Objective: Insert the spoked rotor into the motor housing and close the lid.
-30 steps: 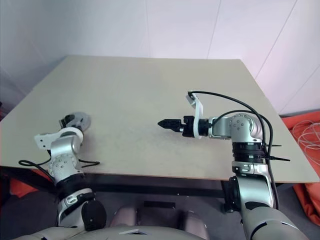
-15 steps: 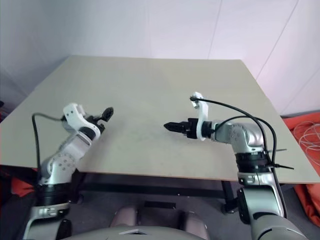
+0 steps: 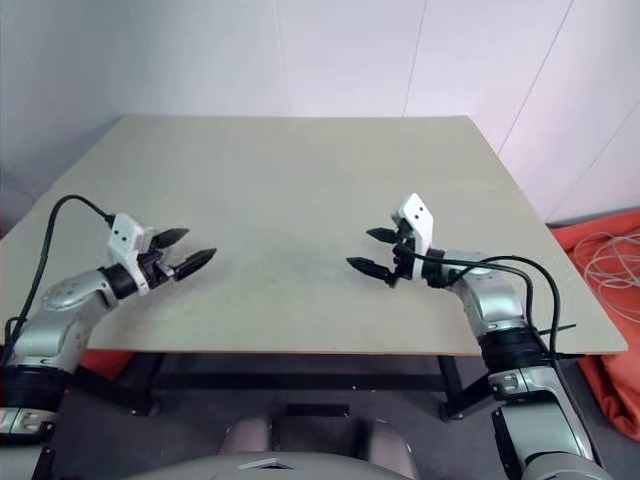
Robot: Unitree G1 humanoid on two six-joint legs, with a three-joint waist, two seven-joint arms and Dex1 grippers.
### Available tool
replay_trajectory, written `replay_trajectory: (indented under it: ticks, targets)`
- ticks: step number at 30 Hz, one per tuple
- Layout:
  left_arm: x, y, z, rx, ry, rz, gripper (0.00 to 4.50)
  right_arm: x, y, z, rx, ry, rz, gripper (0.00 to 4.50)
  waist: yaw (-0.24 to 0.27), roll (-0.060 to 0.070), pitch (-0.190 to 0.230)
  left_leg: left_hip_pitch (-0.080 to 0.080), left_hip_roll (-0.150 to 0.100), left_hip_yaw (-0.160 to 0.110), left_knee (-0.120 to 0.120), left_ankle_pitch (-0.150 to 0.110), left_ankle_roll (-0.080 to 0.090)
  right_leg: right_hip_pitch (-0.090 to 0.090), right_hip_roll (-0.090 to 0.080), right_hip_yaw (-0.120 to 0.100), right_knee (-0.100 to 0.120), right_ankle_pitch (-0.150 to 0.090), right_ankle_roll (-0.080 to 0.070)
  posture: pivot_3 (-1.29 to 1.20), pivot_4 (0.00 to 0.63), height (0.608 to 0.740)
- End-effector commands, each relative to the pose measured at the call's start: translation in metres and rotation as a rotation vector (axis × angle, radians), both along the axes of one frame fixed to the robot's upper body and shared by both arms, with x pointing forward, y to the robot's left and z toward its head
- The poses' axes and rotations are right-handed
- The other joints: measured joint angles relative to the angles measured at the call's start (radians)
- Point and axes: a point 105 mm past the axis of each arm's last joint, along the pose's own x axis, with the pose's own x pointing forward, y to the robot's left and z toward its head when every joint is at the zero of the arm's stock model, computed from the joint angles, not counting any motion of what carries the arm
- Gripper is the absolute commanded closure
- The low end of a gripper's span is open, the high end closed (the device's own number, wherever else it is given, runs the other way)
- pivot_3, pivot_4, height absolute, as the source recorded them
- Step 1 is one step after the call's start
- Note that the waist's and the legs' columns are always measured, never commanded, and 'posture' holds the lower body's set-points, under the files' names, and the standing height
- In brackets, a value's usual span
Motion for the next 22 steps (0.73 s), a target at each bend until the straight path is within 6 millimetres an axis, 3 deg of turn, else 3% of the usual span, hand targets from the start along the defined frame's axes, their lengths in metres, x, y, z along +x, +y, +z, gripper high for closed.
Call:
replay_trajectory:
  ticks: [1,11,22]
  targets:
    - [0.002,0.001,0.015,-0.014,-0.1,-0.015,0.01,0.004,0.004,0.012,0.001,-0.059,0.025,0.0,-0.002,0.0,0.0,0.001,0.0,0.0,0.0,0.0,0.0,0.0,0.0,0.0,0.001,0.0,0.0,0.0,0.0,0.74]
    - [0.005,0.006,0.004,-0.007,-0.11,0.05,0.01,0.018,0.01,0.008,0.013,-0.061,-0.046,0.0,-0.004,0.0,0.0,0.007,0.001,0.001,0.0,0.001,-0.001,0.002,0.0,0.001,0.007,-0.002,-0.004,0.0,0.0,0.74]
    - [0.012,0.004,0.01,-0.011,-0.164,0.077,0.01,0.03,0.011,-0.001,0.022,-0.081,-0.167,0.0,-0.005,0.0,0.0,0.007,0.001,0.001,0.0,0.001,-0.001,0.001,0.0,0.001,0.01,-0.003,-0.005,0.0,0.0,0.74]
